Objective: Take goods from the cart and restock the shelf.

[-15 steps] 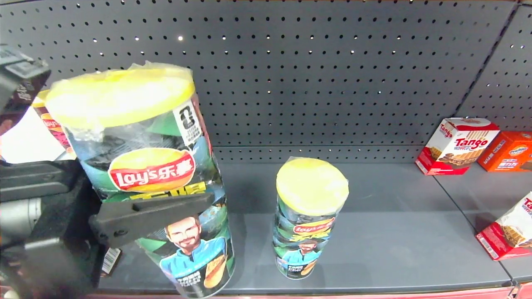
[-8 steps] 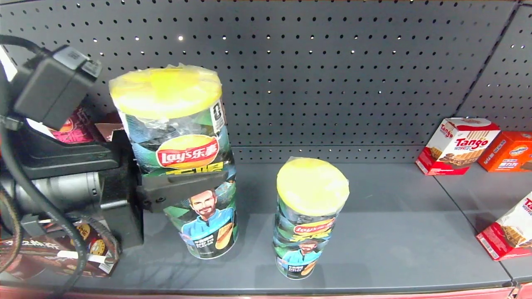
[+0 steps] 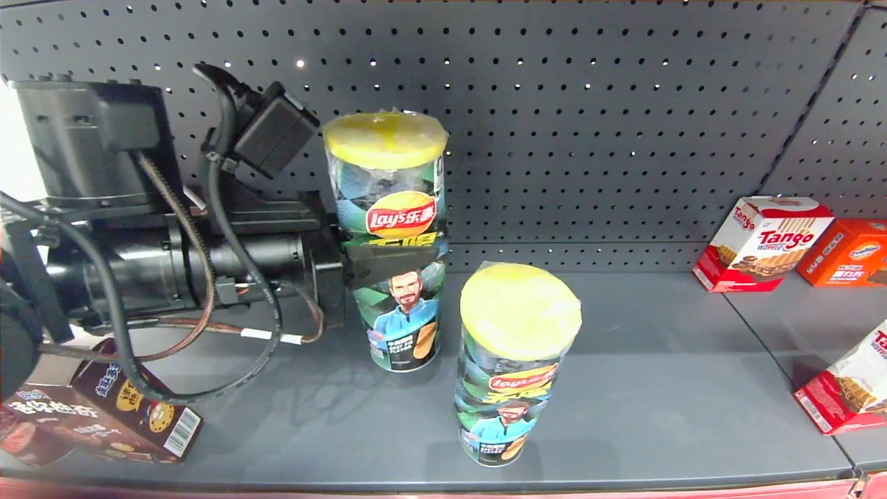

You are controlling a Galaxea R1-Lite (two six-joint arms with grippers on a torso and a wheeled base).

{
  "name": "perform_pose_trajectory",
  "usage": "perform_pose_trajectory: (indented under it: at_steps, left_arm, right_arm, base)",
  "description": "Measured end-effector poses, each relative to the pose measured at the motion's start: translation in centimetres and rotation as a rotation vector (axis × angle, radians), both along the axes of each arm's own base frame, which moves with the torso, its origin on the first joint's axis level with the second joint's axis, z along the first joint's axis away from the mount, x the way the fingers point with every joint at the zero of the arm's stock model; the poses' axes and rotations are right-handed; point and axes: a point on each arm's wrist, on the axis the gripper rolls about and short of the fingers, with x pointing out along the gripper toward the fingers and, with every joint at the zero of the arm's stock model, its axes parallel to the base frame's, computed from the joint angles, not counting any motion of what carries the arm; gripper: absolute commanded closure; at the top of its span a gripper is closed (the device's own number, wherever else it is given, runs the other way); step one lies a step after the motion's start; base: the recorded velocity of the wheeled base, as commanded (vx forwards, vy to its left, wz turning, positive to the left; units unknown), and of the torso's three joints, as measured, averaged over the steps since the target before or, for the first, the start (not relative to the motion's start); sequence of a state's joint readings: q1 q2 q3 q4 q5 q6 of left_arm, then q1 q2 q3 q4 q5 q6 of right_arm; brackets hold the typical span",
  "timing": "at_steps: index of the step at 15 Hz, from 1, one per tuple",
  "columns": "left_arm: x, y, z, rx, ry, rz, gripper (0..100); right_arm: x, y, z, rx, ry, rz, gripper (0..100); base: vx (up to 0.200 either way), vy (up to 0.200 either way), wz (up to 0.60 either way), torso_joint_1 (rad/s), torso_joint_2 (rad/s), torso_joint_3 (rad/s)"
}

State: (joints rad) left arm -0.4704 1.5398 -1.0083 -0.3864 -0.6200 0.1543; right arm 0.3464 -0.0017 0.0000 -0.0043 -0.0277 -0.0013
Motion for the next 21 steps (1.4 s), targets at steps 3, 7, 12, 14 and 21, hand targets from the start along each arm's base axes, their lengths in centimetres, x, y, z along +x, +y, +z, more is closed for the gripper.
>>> perform_pose_trajectory:
  at_steps: [3, 7, 12, 14, 21]
  left_arm:
    - [2.6, -1.1, -0.1, -0.003, 0.000, 0.006, 100]
    - [5.8, -2.1, -1.0, -0.019, -0.028, 0.014, 100]
    - [9.3, -3.6, -2.0, -0.049, -0.057, -0.014, 100]
    - [10.4, -4.1, -2.5, -0.053, -0.056, -0.021, 100]
    - [13.7, -4.5, -4.3, -0.050, -0.074, -0.031, 100]
  right_arm:
    - [0.0, 0.0, 0.0, 0.000, 0.000, 0.000, 0]
    - [0.0, 0.0, 0.0, 0.000, 0.000, 0.000, 0]
    - [0.0, 0.0, 0.0, 0.000, 0.000, 0.000, 0]
    - [0.0, 0.0, 0.0, 0.000, 0.000, 0.000, 0]
    - [0.0, 0.0, 0.0, 0.000, 0.001, 0.000, 0]
  base:
    - [0.000, 0.000, 0.00, 0.000, 0.00, 0.000]
    - [0.000, 0.000, 0.00, 0.000, 0.00, 0.000]
    - [0.000, 0.000, 0.00, 0.000, 0.00, 0.000]
    - [0.000, 0.000, 0.00, 0.000, 0.00, 0.000]
    - [0.000, 0.000, 0.00, 0.000, 0.00, 0.000]
